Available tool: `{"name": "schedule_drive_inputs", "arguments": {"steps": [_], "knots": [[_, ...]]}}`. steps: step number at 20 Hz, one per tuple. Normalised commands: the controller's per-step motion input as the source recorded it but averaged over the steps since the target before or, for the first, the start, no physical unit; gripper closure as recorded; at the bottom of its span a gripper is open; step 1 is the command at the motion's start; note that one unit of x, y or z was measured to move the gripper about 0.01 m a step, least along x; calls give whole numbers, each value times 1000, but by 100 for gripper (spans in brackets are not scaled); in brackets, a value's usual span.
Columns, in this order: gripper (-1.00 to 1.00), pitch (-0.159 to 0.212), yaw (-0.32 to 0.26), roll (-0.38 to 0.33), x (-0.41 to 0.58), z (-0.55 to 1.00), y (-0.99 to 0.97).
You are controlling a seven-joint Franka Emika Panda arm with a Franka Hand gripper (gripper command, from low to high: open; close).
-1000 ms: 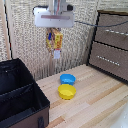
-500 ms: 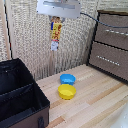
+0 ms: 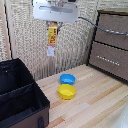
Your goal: Position your gripper near the granola bar, please. Lightly grip the granola bar with your gripping tool. Relocate your gripper along with the granola bar toward the leading division of the caddy with caution. Gently release the granola bar into the leading division of the caddy.
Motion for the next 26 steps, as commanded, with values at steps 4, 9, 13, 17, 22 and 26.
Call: {"name": "schedule_drive_inputs", "arguments": {"steps": [4,9,13,17,22,26], "knots": [[100,69,-138,25,-108,71,510],[100,69,-138,25,-107,69,510],[100,53,-153,17,-68,62,534],[100,97,-117,2,-65,-17,659],[100,167,-55,-10,-97,-115,788],[100,144,-70,-4,-71,-66,774]]}}
